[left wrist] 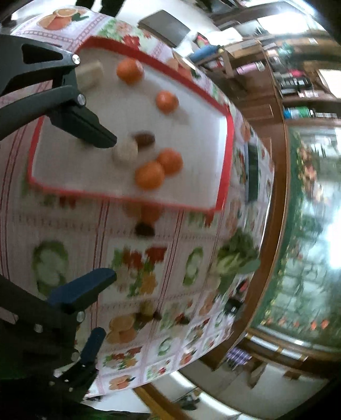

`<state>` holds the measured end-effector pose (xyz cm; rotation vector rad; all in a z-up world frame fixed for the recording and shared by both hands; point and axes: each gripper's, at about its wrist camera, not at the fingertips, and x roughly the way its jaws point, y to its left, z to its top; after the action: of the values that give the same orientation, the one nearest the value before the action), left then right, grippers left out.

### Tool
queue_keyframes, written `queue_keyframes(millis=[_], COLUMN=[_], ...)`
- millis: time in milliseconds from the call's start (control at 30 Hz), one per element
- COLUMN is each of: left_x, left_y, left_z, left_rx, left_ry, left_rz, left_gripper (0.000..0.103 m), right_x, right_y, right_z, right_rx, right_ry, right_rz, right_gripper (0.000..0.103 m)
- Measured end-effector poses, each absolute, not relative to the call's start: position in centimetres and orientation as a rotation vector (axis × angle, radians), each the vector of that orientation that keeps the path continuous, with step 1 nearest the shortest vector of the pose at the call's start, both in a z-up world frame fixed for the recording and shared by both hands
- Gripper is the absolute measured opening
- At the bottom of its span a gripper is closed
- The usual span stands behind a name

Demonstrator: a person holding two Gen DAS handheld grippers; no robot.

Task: Organize fruits
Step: 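Move back to the pile and grasp a dark red date with the right gripper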

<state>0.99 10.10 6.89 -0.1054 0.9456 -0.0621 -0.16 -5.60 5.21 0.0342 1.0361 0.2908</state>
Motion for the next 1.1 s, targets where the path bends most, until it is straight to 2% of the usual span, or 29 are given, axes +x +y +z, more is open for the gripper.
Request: queue_keyframes(millis=[333, 667, 733, 800, 833, 933, 967, 1100], left_x=[1.2, 1.1, 1.2, 1.4, 1.5, 2.2, 2.6, 4.2], left_y=[3.1, 2.7, 2.9, 3.0, 3.1, 2.6, 2.4, 0.7], left_z=[5.9, 5.4, 5.3, 5.3, 5.3, 5.3, 5.2, 5.3], left_rx=[0.024, 0.061, 0.059, 0.057, 0.055, 0.055, 0.061, 0.086], left_ry=[0.996, 1.026, 1.026, 1.026, 1.025, 1.021, 1.019, 1.001], left_rz=[-0.135, -0.098, -0.087, -0.08, -0.077, -0.073, -0.073, -0.082], left_gripper=[0.096, 0.096, 0.096, 0.096, 0.096, 0.096, 0.096, 0.096], right_x=[1.0, 5.2, 5.8, 6.5, 6.6, 7.2, 7.4, 7.5], right_y=[-15.2, -14.2, -13.5, -13.0, -12.8, -12.8, -12.9, -14.2], right_z=[4.5, 3.1, 2.7, 2.1, 2.1, 2.0, 2.0, 2.4], right_rx=[0.134, 0.06, 0.026, -0.005, -0.03, -0.067, -0.055, -0.008], right_ry=[1.018, 0.989, 0.989, 1.006, 0.992, 0.975, 0.978, 0.967], right_rz=[0.158, 0.25, 0.268, 0.294, 0.293, 0.301, 0.311, 0.31], right_gripper=[0.071, 0.069, 0.063, 0.046, 0.044, 0.028, 0.019, 0.017])
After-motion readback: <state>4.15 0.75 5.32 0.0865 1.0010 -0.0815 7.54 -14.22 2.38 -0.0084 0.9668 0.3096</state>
